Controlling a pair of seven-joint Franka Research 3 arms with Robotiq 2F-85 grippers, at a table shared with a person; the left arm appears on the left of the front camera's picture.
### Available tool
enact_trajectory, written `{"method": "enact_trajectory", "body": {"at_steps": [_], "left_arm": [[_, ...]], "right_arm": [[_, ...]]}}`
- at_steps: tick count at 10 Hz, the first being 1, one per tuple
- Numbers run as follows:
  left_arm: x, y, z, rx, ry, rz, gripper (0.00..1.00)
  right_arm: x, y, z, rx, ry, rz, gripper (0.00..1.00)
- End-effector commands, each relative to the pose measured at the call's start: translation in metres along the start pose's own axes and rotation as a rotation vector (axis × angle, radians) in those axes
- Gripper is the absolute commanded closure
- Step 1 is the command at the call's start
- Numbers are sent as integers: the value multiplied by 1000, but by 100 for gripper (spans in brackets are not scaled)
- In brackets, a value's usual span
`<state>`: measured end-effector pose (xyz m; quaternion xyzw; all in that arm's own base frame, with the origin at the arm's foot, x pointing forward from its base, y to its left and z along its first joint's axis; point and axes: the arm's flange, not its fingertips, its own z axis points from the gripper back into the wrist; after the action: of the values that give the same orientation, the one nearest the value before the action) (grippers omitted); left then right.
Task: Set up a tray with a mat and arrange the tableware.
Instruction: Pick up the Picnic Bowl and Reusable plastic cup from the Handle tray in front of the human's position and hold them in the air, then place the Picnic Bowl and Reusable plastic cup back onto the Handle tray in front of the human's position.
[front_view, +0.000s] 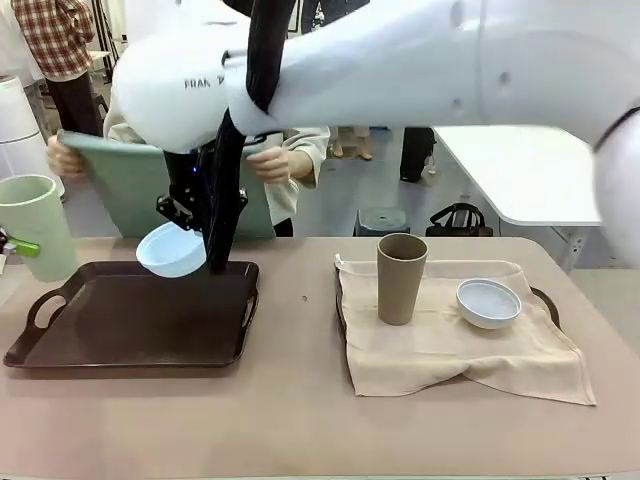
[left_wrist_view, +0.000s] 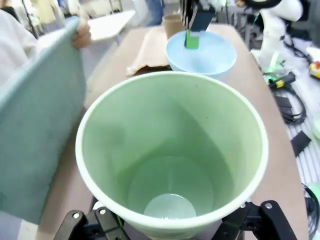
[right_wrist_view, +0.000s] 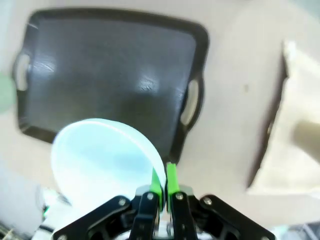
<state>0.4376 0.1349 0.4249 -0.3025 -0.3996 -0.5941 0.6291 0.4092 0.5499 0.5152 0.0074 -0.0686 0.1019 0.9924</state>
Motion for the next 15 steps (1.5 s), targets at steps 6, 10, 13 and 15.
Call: {"method": "enact_trajectory", "body": {"at_steps": [6,10,13,15], "left_arm": [[82,-37,52,-10,-2,38,100],[81,-39,47,8,-8,14,100],[81,-39,47,8,-8,14,100],[81,-39,47,8,-8,14,100]], "right_arm": [[-51,-25,74,103,-157,-58,100],[-41,-17,88,83,-146,-53,100],[-41,-17,88,83,-146,-53,100],[-41,-17,88,83,-146,-53,100]]}}
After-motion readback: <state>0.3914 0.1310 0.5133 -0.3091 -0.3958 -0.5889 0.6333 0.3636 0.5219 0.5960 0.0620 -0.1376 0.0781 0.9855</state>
